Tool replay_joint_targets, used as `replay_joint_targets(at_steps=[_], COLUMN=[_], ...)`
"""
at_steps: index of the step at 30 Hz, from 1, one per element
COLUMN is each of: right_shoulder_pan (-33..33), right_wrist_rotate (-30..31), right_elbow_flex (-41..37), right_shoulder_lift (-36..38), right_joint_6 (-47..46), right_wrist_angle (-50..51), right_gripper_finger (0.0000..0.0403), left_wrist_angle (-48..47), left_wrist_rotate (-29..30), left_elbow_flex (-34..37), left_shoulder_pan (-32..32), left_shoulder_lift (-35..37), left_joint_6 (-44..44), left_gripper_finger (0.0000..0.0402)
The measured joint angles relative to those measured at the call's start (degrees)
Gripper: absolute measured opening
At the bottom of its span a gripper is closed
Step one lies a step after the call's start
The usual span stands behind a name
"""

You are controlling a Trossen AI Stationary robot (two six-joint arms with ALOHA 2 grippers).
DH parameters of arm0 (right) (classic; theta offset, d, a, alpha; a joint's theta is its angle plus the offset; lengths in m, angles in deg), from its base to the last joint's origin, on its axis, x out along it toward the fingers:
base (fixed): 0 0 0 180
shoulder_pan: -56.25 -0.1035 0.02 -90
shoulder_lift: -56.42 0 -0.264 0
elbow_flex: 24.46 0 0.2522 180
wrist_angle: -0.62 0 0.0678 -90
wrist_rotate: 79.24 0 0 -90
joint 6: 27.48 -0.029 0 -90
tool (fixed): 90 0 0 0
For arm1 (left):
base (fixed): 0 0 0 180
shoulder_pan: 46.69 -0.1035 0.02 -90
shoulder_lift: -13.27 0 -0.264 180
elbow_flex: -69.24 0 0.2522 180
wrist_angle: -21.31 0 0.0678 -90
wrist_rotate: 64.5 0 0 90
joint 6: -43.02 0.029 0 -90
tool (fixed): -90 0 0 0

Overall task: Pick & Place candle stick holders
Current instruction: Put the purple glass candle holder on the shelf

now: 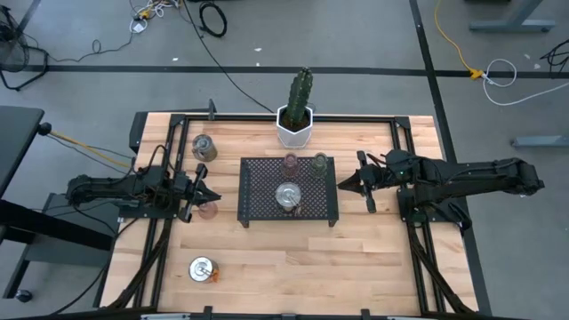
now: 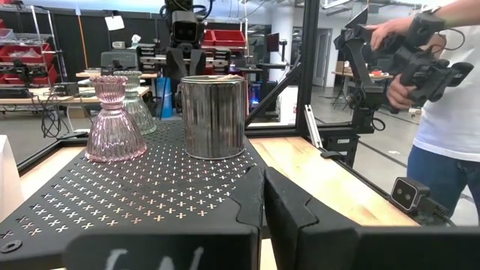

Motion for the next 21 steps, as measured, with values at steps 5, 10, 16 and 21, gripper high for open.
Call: replay_joint_targets(at_steps=[5, 10, 16, 21], right_shoulder_pan=[0.0, 0.0, 0.0, 0.0], right_wrist_rotate=[0.0, 0.0, 0.0, -1.2], right_elbow_flex=[-2.6, -3.9, -5.1, -6.1], right_shoulder_lift=[2.9, 5.2, 7.5, 9.1], right_joint_6=[0.0, 0.0, 0.0, 0.0], right_wrist_angle=[-1.3, -1.3, -1.3, -1.4], right_gripper_finger=[0.0011, 0.0004, 0.0004, 0.0004], left_wrist_angle=[0.0, 0.0, 0.0, 0.0], left_wrist_rotate=[0.0, 0.0, 0.0, 0.0], left_elbow_flex=[0.0, 0.0, 0.0, 0.0], left_shoulder_pan=[0.0, 0.0, 0.0, 0.0], left_shoulder_lift=[0.0, 0.0, 0.0, 0.0], left_joint_6=[0.0, 0.0, 0.0, 0.0], left_gripper_finger=[0.0018, 0.0018, 0.0018, 0.0018])
